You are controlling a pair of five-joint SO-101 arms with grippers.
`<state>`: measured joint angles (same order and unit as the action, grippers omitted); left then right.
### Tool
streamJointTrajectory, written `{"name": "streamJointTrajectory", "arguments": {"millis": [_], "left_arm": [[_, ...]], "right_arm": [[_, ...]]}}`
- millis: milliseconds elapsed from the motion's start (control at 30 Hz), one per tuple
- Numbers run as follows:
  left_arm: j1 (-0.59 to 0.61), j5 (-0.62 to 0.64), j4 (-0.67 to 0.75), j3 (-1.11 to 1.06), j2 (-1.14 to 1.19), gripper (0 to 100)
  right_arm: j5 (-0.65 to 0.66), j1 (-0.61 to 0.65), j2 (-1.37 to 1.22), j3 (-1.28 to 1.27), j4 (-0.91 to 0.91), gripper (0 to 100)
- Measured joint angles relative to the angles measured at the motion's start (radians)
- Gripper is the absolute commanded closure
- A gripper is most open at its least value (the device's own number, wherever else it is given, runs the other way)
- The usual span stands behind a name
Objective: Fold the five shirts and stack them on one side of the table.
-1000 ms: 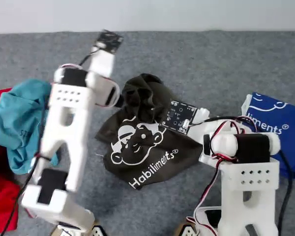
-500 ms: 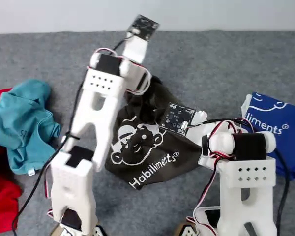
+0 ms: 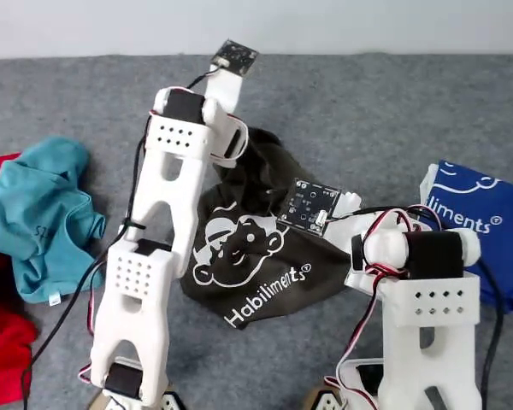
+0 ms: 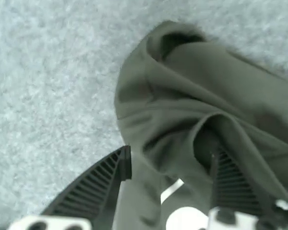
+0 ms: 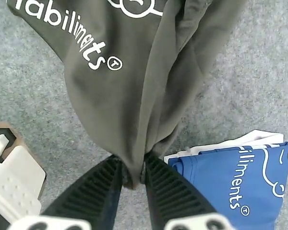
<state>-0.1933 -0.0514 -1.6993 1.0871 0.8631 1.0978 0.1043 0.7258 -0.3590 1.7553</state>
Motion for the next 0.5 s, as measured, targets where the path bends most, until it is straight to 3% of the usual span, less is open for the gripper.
{"name": "streamJointTrajectory", "arguments": {"millis": [133, 367, 500], "left_arm": [[-0.002, -0.037, -0.023, 0.026, 0.028, 82], [-0.026, -0.058, -0.028, 0.029, 0.043, 85], [-0.044, -0.060, -0.028, 0.029, 0.043, 95]], "right_arm": [[0.000, 0.000, 0.000, 0.000, 0.000, 98.8], [0.000, 0.000, 0.000, 0.000, 0.000, 98.8], [0.000, 0.000, 0.000, 0.000, 0.000, 98.8]]}}
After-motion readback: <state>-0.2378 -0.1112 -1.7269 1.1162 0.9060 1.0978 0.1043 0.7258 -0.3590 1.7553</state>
